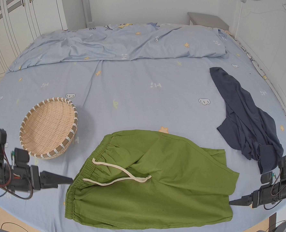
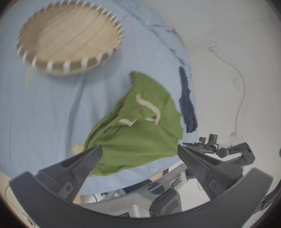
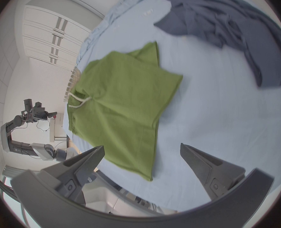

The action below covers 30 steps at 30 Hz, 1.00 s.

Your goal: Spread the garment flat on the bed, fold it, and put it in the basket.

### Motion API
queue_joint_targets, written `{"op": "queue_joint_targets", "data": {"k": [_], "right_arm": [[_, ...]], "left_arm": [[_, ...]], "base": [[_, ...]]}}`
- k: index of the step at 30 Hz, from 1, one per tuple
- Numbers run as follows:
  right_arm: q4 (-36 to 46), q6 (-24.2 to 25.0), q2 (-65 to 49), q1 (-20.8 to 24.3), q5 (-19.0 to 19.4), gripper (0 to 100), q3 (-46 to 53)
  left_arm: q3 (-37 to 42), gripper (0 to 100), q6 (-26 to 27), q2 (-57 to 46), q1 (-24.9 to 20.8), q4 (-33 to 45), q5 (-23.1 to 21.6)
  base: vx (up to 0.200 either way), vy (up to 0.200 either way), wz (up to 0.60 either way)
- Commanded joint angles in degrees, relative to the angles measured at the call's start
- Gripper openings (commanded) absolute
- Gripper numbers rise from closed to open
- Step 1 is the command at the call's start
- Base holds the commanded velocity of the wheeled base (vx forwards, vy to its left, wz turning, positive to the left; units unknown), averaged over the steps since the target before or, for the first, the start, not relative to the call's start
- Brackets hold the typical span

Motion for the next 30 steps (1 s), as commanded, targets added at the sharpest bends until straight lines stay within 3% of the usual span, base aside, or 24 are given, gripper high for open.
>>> {"op": "queue_joint_targets", "data": {"k": [1, 5, 14, 19, 30], "right_arm": [[-2.89, 0.09, -5.71, -2.33, 0.01, 100, -8.13], [-2.81, 0.35, -5.71, -1.98, 0.10, 100, -13.32], [-2.72, 0.44, -5.10, -1.54, 0.01, 100, -20.09], [-2.72, 0.61, -5.54, 1.10, -0.34, 100, -20.79], [-2.72, 0.53, -5.80, 2.24, -2.10, 100, -19.82]], "left_arm": [[-19.16, 100, -3.96, -1.91, -7.89, 7.45, 0.17], [-26.28, 100, -6.51, 7.14, -7.54, 6.39, 0.61], [-34.19, 100, -7.74, 25.25, -8.41, 2.09, 0.70], [-42.98, 100, -11.34, 32.46, -9.82, 1.73, 1.05], [-50.89, 100, -11.34, 43.35, -9.73, 1.73, 4.48]], "base": [[0.000, 0.000, 0.00], [0.000, 0.000, 0.00], [0.000, 0.000, 0.00], [0.000, 0.000, 0.00], [0.000, 0.000, 0.00]]}}
